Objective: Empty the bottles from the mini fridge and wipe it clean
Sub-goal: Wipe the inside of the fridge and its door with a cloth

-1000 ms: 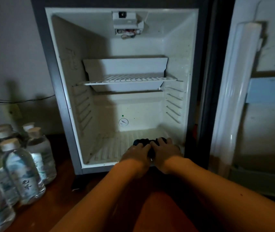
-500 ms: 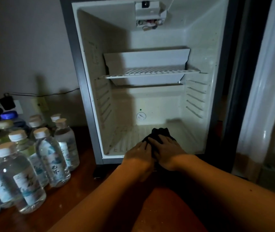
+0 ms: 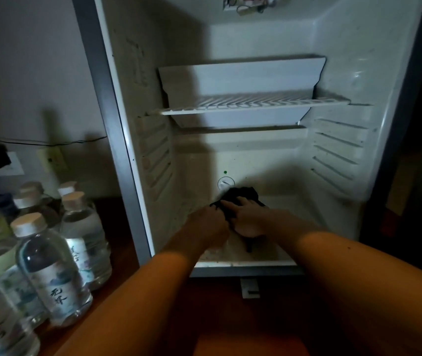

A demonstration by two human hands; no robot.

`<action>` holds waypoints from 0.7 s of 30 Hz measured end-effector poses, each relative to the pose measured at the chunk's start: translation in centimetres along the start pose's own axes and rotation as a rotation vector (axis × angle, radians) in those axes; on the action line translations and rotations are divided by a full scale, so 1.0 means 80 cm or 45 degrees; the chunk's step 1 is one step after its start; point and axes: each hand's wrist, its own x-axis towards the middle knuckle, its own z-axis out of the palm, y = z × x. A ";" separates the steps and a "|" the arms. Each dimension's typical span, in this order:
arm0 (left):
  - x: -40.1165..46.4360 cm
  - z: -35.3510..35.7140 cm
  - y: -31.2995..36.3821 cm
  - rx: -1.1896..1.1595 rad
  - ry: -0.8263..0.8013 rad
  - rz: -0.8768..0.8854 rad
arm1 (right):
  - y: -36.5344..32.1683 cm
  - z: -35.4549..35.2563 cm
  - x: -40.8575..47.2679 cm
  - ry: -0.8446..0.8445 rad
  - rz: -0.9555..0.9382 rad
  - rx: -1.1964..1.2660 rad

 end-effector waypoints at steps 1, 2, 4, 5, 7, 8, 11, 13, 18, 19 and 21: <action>0.010 0.001 -0.006 -0.031 -0.002 -0.027 | 0.001 -0.001 0.009 -0.006 0.008 0.007; 0.019 0.002 -0.011 -0.043 0.005 -0.035 | 0.003 -0.001 0.016 -0.006 0.020 0.016; 0.025 0.001 -0.014 -0.083 0.009 -0.022 | 0.008 -0.001 0.021 0.013 0.033 0.025; 0.027 0.002 -0.015 -0.066 0.023 -0.011 | 0.009 -0.001 0.020 0.030 0.029 0.022; 0.022 0.002 -0.015 -0.018 0.053 -0.011 | 0.010 0.001 0.014 0.062 0.008 0.001; 0.017 0.001 -0.014 0.009 0.078 -0.002 | 0.009 0.002 0.009 0.079 -0.002 -0.017; -0.006 0.003 -0.006 0.035 0.105 0.004 | 0.005 0.003 -0.012 0.112 -0.035 -0.022; -0.027 0.001 -0.001 0.023 0.126 -0.007 | -0.002 0.002 -0.034 0.113 -0.051 0.004; -0.080 -0.005 0.006 0.049 0.019 0.012 | -0.020 0.007 -0.096 0.179 -0.112 0.020; -0.090 -0.006 0.010 0.049 0.002 -0.008 | -0.023 0.009 -0.108 0.196 -0.123 0.011; -0.111 -0.011 0.018 0.096 -0.011 -0.036 | -0.031 0.013 -0.131 0.239 -0.143 -0.009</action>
